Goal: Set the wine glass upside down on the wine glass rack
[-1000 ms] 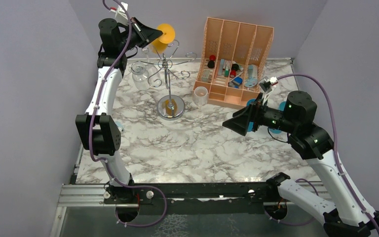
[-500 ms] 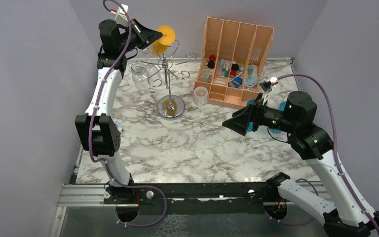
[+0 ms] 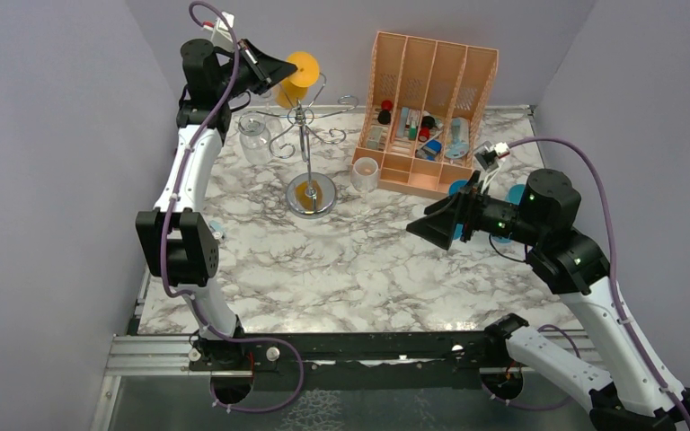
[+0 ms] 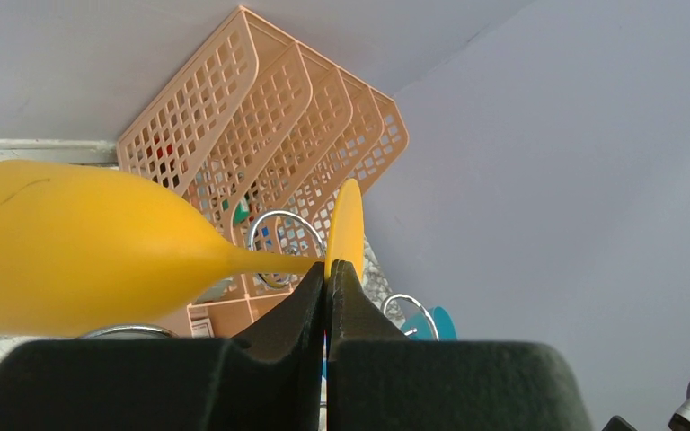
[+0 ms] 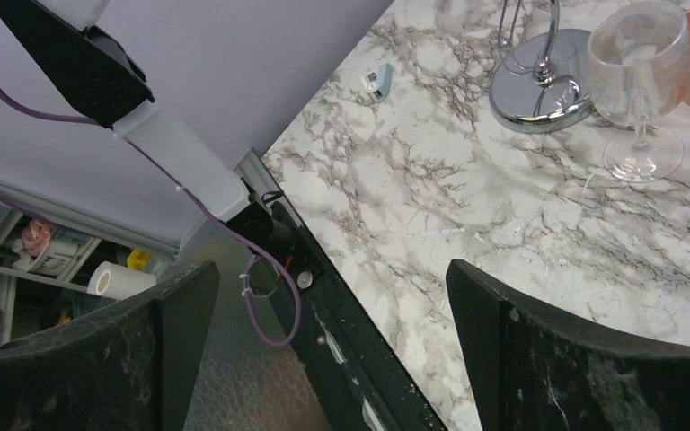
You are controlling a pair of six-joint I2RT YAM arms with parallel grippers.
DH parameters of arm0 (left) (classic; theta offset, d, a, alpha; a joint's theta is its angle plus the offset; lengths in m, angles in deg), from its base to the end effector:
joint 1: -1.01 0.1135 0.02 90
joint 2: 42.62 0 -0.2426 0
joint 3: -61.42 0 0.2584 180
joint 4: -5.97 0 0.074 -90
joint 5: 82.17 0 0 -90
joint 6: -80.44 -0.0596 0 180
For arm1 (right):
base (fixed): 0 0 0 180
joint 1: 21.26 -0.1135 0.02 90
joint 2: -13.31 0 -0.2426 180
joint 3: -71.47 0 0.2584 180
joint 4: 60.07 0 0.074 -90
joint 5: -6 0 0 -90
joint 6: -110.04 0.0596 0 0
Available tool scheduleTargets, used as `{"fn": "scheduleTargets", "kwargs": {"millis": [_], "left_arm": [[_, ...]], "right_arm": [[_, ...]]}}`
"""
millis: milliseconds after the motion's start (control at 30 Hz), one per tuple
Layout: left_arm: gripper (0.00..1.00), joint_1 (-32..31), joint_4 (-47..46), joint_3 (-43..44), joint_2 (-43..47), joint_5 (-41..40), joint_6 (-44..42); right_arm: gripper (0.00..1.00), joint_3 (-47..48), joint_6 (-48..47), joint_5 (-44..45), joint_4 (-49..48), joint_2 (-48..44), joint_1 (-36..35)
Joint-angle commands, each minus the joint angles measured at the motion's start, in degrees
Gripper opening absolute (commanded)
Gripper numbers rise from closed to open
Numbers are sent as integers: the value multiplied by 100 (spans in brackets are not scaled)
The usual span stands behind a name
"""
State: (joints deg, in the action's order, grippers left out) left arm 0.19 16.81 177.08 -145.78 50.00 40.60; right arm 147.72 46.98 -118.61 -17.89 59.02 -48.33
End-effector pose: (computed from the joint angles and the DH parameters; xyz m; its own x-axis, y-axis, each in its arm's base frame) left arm 0.4450 -0.0464 0.4091 -0.5048 -0.5619 -0.6553 0.4589 0.4683 -0.7551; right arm 0.1570 0.1183 0.3936 -0.5543 0.1355 -0.8212 -0.6941 0.4693 0.5459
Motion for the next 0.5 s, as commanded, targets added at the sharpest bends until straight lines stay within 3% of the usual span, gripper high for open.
{"fn": "scheduleTargets", "kwargs": {"millis": [0, 467], "left_arm": [[4, 27, -49, -68, 339, 246, 104], [4, 28, 361, -59, 493, 299, 46]], "right_arm": [[100, -56, 9, -78, -58, -72, -26], [100, -50, 22, -26, -6, -127, -26]]}}
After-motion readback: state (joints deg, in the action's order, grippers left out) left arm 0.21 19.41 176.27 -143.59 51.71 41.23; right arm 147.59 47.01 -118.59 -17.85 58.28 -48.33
